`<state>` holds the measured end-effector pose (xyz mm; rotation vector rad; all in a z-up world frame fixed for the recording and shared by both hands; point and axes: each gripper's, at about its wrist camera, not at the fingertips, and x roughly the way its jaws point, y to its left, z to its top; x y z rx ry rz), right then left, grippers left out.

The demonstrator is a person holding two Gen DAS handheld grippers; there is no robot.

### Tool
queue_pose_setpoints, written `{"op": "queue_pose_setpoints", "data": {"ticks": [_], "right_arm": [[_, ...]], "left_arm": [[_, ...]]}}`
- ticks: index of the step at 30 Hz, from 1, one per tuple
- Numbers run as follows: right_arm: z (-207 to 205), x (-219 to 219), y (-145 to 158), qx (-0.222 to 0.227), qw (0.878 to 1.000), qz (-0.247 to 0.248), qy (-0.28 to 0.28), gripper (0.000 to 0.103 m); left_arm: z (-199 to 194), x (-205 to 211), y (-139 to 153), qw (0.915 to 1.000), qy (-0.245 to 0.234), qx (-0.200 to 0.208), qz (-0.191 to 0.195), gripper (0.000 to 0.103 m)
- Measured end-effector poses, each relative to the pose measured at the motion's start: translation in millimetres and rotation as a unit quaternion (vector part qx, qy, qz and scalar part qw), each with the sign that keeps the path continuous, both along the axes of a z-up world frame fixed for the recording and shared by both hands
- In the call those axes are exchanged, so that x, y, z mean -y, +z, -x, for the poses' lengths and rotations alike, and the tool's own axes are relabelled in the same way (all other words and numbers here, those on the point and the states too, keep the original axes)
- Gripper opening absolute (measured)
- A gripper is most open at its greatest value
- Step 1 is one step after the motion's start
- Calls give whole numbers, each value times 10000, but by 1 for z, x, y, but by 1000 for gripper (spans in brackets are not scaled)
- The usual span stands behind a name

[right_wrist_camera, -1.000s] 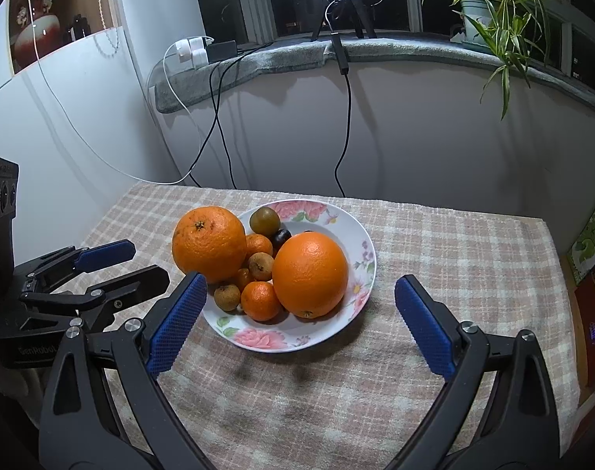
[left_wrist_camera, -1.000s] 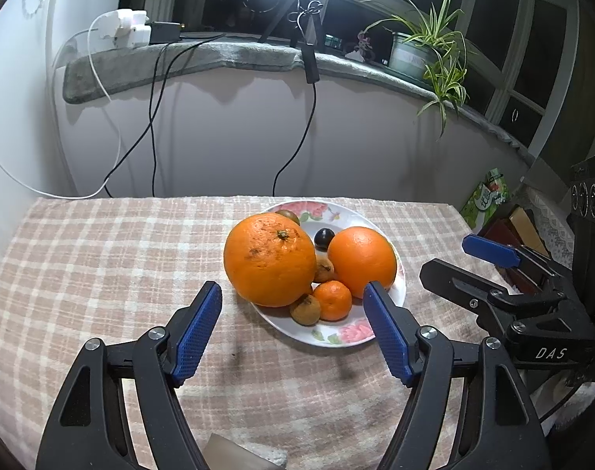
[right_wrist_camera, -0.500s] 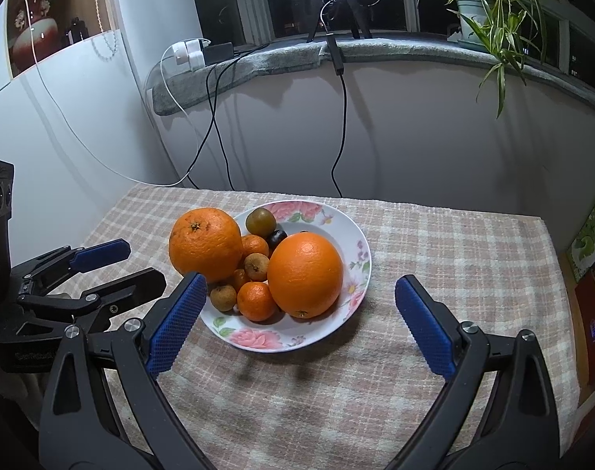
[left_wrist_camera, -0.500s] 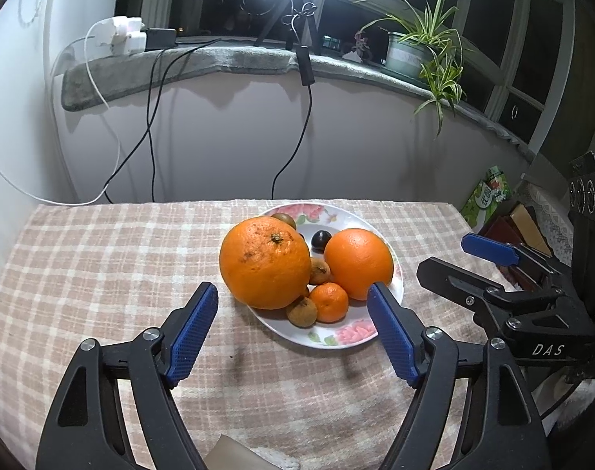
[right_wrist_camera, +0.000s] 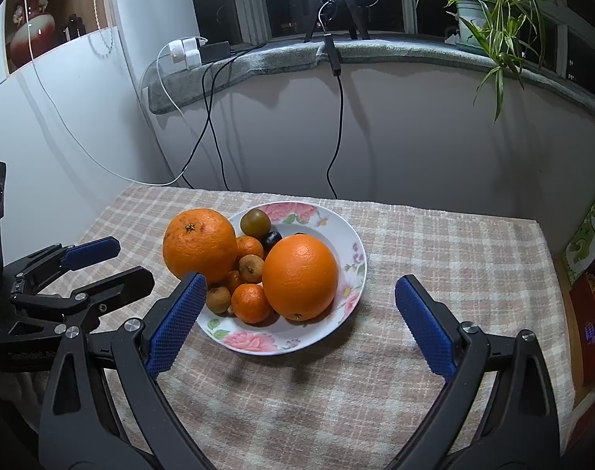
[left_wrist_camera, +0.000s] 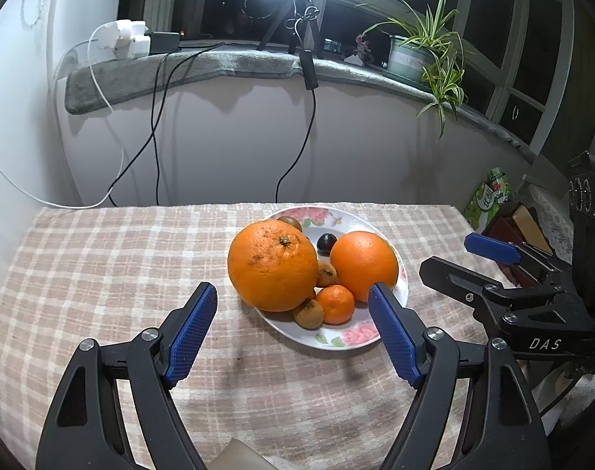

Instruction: Organize fruits

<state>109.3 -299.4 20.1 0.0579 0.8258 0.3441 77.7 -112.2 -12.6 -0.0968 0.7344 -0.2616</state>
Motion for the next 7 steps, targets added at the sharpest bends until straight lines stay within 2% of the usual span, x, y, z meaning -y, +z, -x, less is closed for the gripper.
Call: {"op": "queue_pose_setpoints", "data": {"ticks": [7], "right_arm": [[-1,1,-2,-30,10000,14,-12,99]], "left_arm": [[1,-1,1,10000,0,59,-17,80]]}}
